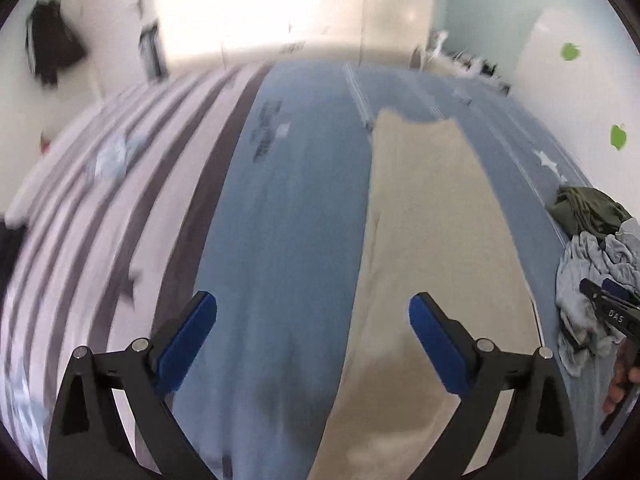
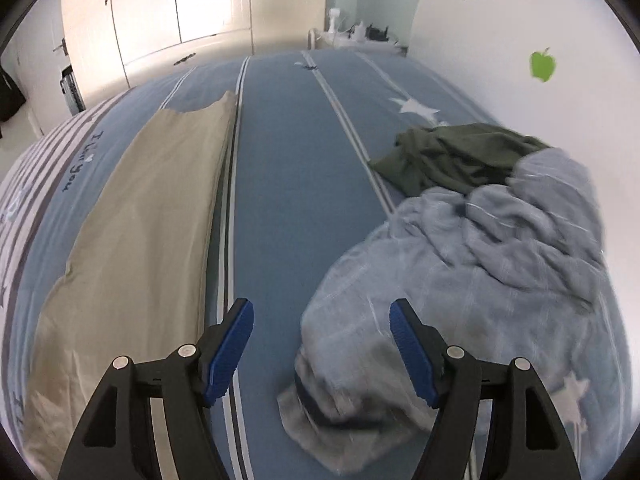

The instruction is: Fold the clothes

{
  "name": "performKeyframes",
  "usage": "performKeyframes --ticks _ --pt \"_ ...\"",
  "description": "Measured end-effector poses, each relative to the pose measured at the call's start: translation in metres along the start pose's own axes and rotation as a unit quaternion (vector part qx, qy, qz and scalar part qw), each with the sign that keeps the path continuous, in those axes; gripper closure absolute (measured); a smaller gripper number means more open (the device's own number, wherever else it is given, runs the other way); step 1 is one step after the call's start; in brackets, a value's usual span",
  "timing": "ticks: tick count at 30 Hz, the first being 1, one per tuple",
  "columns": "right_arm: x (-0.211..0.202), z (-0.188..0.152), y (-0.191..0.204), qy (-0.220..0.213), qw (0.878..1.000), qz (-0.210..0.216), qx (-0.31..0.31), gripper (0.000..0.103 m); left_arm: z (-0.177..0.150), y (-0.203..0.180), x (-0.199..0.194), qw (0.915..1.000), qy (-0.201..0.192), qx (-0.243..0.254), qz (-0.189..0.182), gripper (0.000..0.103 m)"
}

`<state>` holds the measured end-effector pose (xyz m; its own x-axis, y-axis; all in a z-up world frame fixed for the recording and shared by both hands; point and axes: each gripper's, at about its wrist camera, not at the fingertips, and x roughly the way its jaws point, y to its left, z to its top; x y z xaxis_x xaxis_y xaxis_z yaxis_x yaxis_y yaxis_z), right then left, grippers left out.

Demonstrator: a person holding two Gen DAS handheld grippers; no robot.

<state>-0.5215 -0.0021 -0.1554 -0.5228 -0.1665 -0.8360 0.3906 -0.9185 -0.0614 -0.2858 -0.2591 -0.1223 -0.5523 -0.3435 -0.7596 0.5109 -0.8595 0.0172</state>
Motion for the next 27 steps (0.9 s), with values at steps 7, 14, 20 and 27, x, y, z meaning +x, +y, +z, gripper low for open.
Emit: performKeyframes --ticks 7,14,20,27 --pt "0.048 0.056 0.008 0.007 0.999 0.035 -0.014 0.035 0.055 -0.025 0.053 0.9985 -0.011 0.021 -0.049 0.002" --pt "0.091 0.116 0.043 -0.013 0.998 0.067 -0.012 0.029 0.116 -0.043 0.140 0.9970 -0.008 0.016 -0.075 0.010" --pt "0.141 0.161 0.072 -0.010 0.997 0.071 -0.012 0.029 0.152 -0.059 0.208 0.9960 0.016 0.017 -0.086 0.015" --pt "0.193 0.187 0.086 0.000 0.998 0.056 -0.014 0.029 0.169 -0.064 0.262 0.9957 0.034 0.015 -0.084 0.015"
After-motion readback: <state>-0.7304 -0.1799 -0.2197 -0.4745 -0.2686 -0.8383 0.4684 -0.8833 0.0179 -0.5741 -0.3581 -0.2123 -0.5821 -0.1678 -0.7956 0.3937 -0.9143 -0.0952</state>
